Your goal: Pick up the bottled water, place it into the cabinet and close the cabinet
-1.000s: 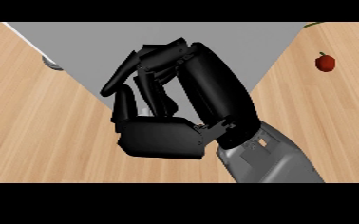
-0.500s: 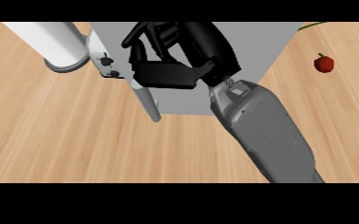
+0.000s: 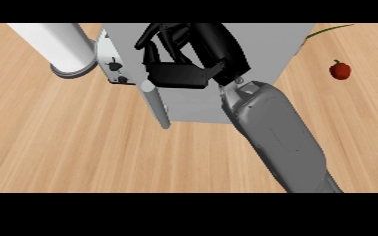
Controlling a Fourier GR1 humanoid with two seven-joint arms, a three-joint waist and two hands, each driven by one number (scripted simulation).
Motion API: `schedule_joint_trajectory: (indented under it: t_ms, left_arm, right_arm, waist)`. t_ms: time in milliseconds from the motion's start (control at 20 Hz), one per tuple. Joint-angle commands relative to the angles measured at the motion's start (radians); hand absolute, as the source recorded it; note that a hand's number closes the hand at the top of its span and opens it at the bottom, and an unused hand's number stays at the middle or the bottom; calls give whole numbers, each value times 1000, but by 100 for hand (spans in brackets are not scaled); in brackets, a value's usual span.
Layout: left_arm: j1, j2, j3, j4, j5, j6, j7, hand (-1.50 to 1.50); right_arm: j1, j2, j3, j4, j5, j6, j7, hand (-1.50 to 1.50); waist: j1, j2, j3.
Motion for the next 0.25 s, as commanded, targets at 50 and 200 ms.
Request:
schedule_joint_trajectory:
  t_ms: [50, 200]
  left_arm:
    - [-32, 6, 4, -7, 7, 10, 21, 150]
    - [-35, 2, -9, -16, 4, 10, 29, 150]
  right_arm:
    - [-41, -46, -94, 229, 26, -25, -13, 150]
    - [-50, -42, -106, 228, 18, -26, -13, 150]
  waist:
    - [20, 71, -6]
    - [21, 69, -5]
